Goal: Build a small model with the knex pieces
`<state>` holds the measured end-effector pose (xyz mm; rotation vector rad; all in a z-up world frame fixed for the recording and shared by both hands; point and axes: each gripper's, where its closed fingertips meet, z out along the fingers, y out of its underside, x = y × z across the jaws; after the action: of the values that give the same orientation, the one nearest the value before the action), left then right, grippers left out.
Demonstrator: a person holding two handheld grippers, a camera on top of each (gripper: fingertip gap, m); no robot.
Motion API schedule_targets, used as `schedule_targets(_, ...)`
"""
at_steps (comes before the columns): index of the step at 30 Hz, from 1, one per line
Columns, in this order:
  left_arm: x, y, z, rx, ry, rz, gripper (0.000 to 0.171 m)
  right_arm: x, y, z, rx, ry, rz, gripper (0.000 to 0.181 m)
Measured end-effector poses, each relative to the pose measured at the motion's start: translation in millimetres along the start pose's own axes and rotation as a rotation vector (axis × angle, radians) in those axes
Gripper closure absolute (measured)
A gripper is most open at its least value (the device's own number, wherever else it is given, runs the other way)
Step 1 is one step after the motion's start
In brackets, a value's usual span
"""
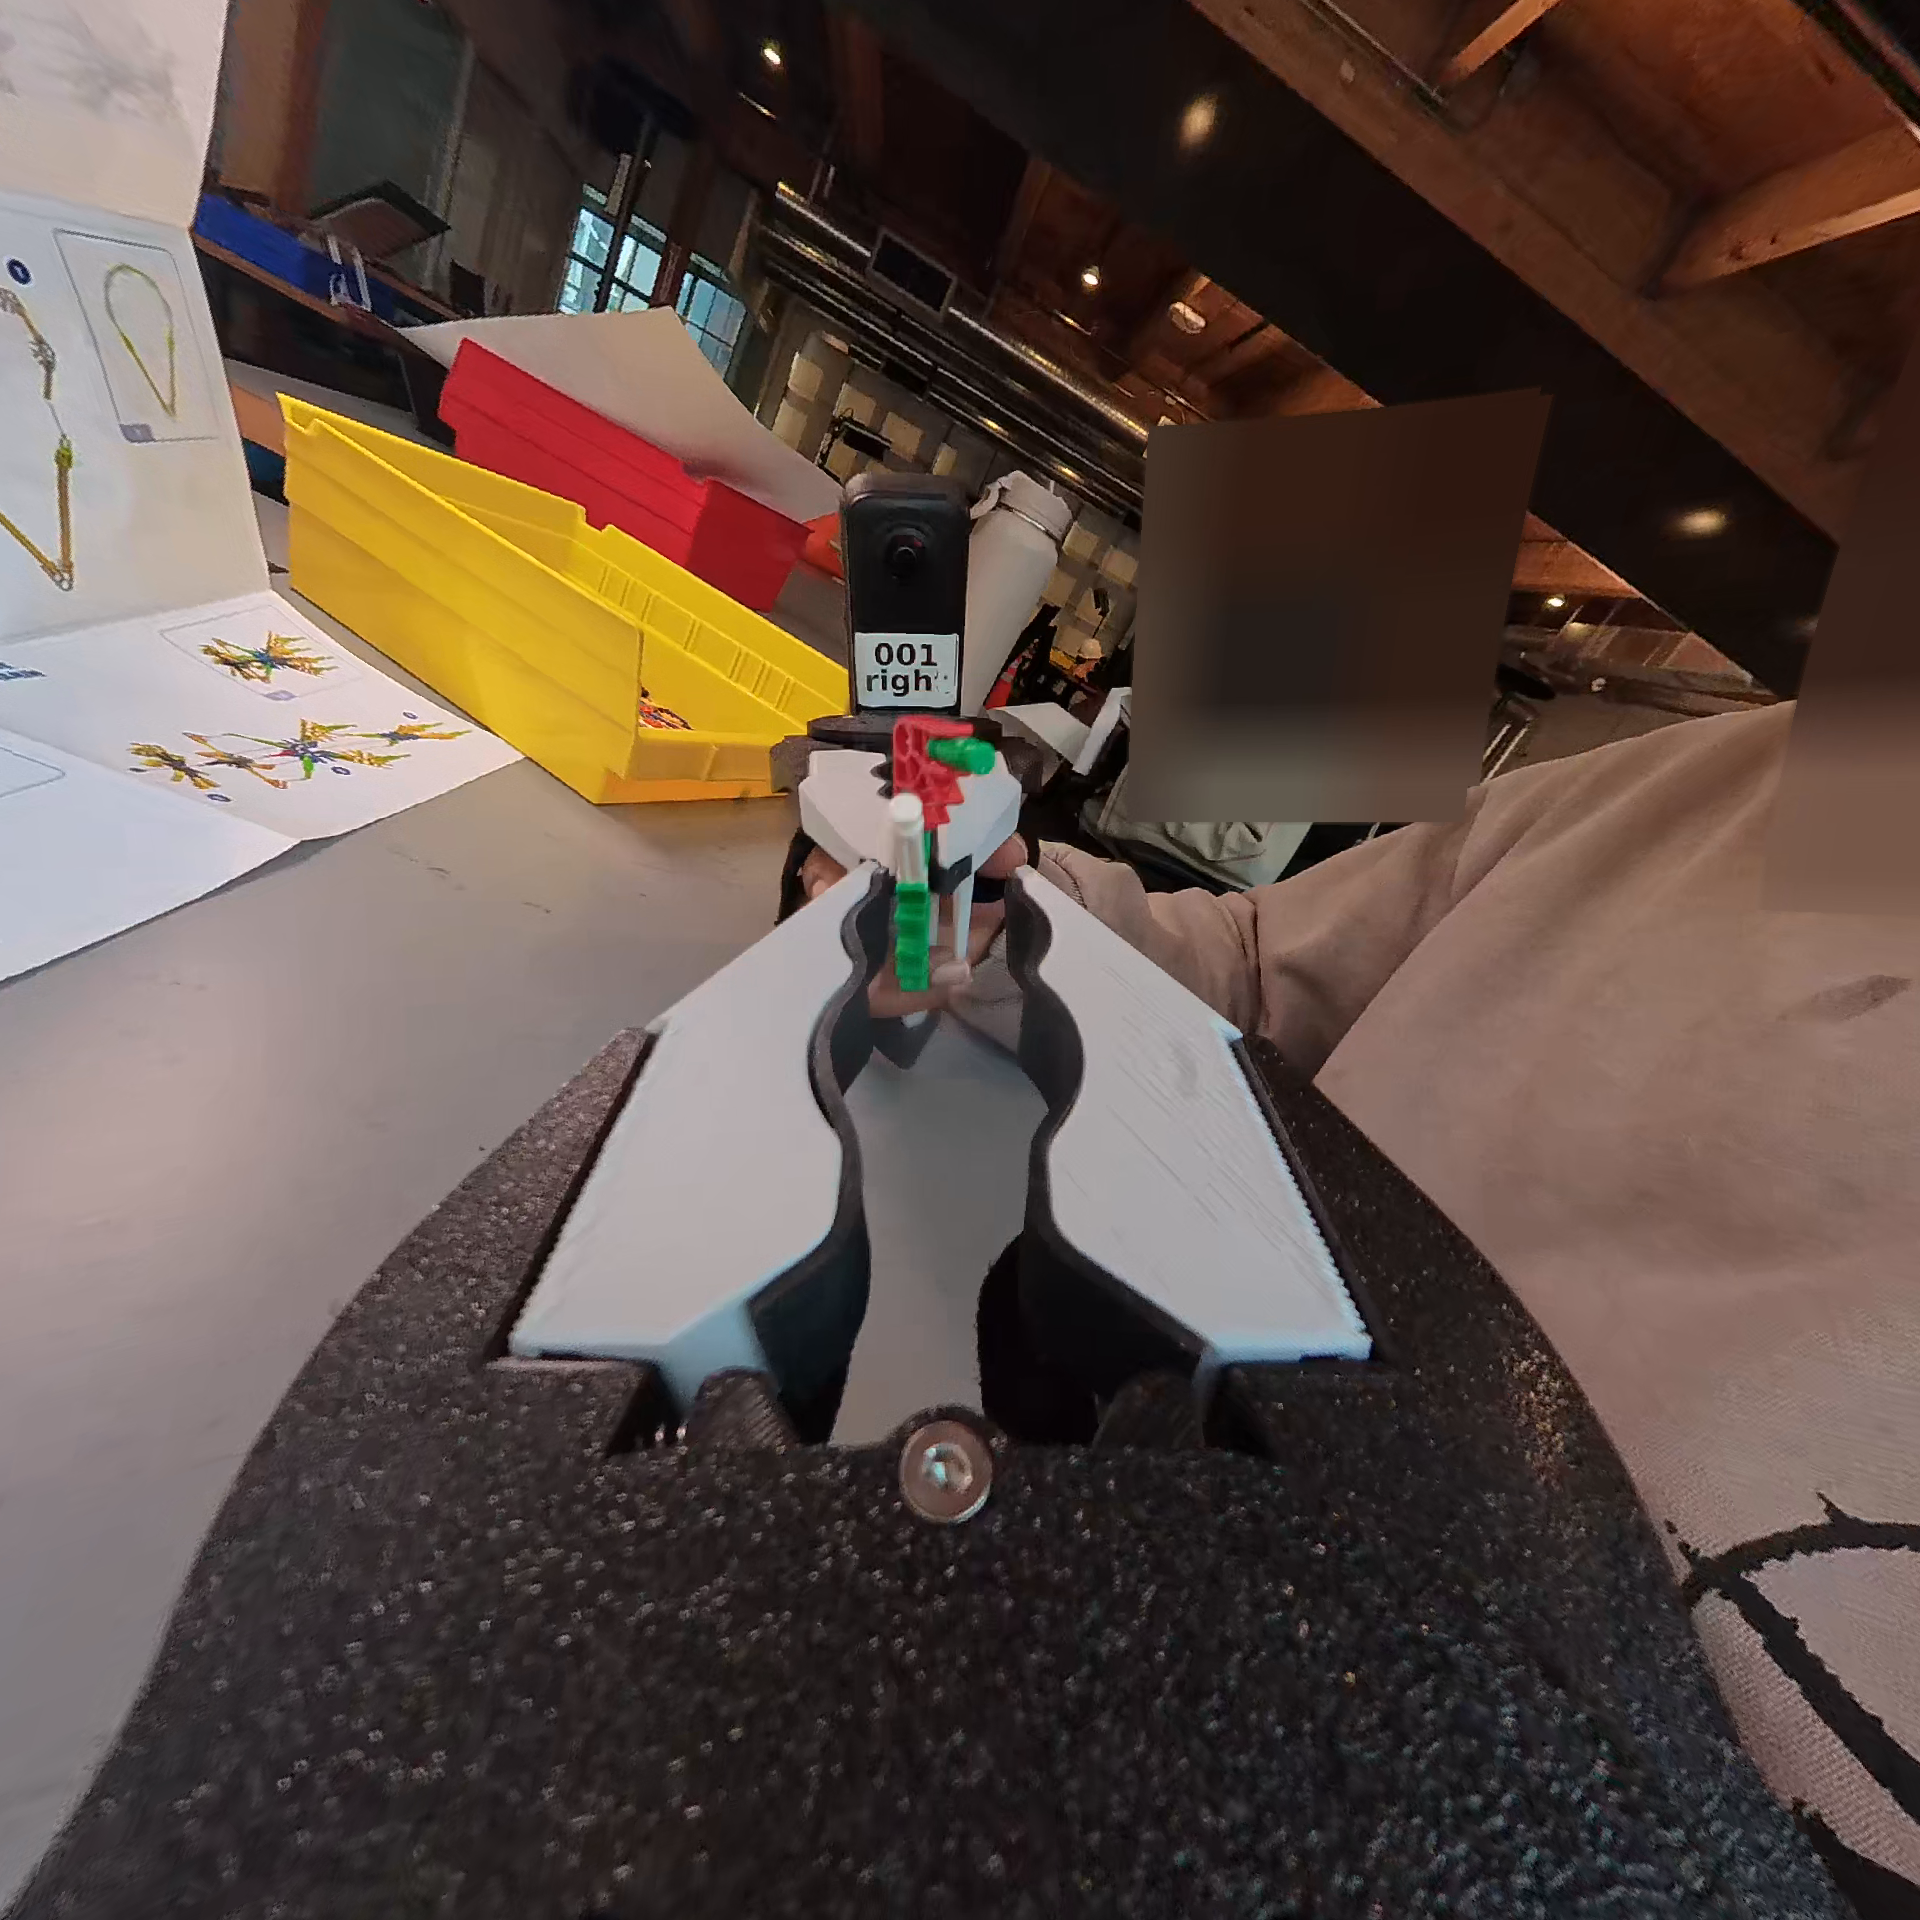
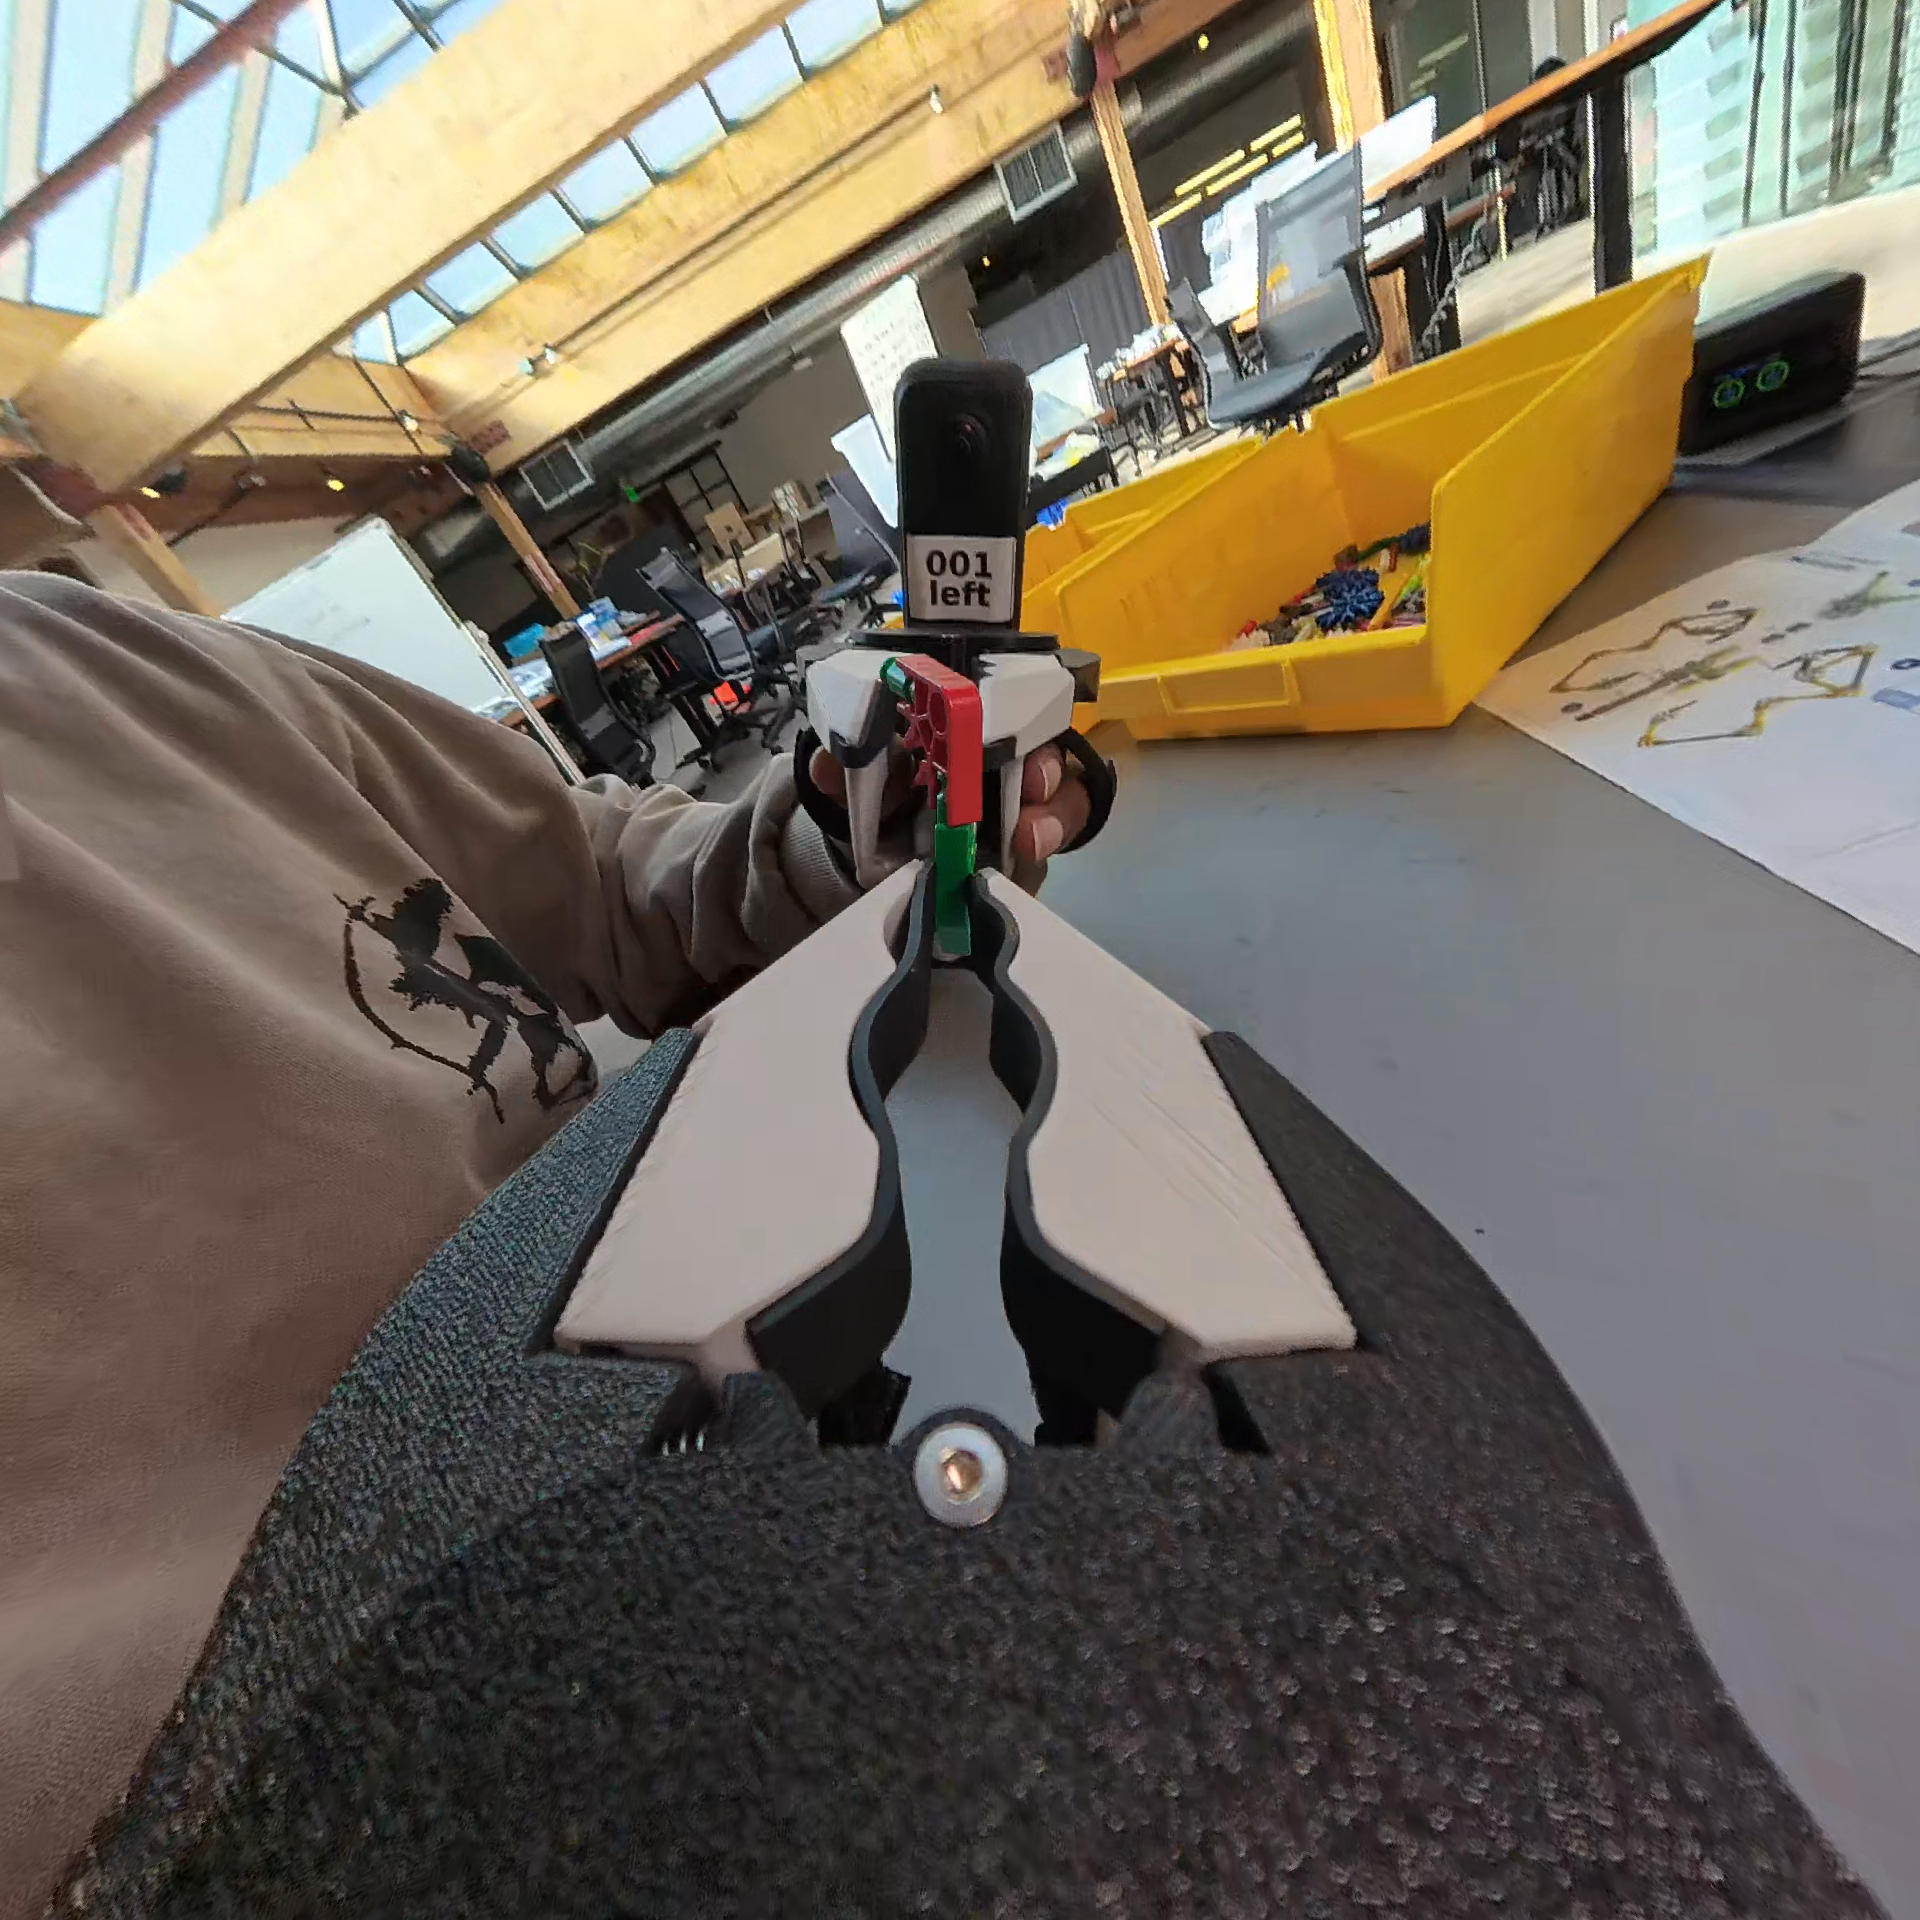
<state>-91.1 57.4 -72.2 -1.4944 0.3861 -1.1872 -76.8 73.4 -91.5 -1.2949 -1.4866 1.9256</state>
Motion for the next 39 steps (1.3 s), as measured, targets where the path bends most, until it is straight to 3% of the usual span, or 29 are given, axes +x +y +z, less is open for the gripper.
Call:
schedule_targets(2, 1, 4, 2, -0.022, 0.008, -0.004, 0.152, -5, 5, 5, -0.021, -0.012, -0.006, 0.177)
schedule_targets(5, -1, 12, 4, -0.066, -0.014, 0.032, 0.168, -8, 7, 7, -0.032, -0.030, 0.001, 0.177)
schedule_targets(9, 1, 13, 4, -0.082, -0.014, 0.054, 0.169, -10, 7, 6, -0.031, -0.050, 0.026, 0.176)
schedule_targets(16, -3, 7, 6, -0.001, -0.021, 0.016, 0.169, -11, 10, 12, -0.027, -0.061, 0.019, 0.166)
schedule_targets(20, -4, 6, 5, 0.018, -0.006, -0.014, 0.169, -5, 8, 11, 0.004, -0.026, 0.010, 0.176)
schedule_targets(31, -8, 11, 4, -0.015, 0.002, -0.070, 0.161, 2, 9, 1, -0.026, 0.007, 0.040, 0.177)
schedule_targets(39, -12, 21, 4, -0.093, -0.025, -0.042, 0.168, 3, 17, 4, -0.057, 0.010, 0.034, 0.176)
